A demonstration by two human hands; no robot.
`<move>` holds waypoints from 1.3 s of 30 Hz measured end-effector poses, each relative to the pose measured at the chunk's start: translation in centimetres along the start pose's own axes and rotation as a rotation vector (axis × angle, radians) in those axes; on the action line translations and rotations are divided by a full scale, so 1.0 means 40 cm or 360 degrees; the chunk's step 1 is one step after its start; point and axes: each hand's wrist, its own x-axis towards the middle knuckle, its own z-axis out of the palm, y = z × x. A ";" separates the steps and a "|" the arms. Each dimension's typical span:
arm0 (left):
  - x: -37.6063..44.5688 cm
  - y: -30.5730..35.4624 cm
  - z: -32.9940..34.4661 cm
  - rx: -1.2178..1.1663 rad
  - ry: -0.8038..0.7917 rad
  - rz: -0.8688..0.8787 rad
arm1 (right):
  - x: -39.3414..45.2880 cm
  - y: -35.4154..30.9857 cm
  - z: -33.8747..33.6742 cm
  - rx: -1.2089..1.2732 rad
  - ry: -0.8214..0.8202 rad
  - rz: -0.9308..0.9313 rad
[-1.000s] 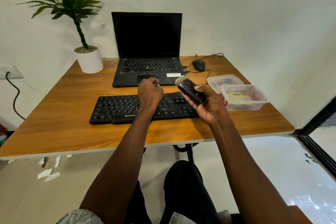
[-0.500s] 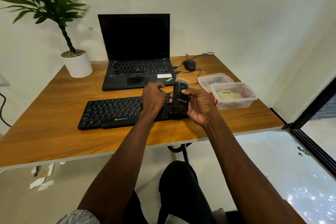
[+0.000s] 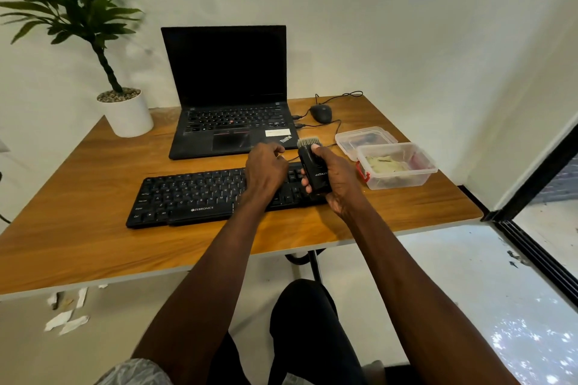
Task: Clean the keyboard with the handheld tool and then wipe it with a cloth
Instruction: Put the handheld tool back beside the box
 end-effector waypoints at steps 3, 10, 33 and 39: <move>0.000 0.002 0.004 0.0008 -0.0009 0.0015 | 0.004 0.002 -0.005 -0.0010 0.0023 -0.0012; 0.006 0.007 0.009 0.0017 -0.0005 0.0021 | 0.004 0.010 -0.009 0.0009 -0.0063 0.0017; 0.074 0.165 0.184 0.0073 -0.0150 0.0235 | 0.354 -0.286 -0.261 -0.1618 0.0010 -0.0040; 0.084 0.184 0.243 0.0147 -0.0215 0.0258 | 0.447 -0.253 -0.308 -0.2536 -0.0332 -0.0171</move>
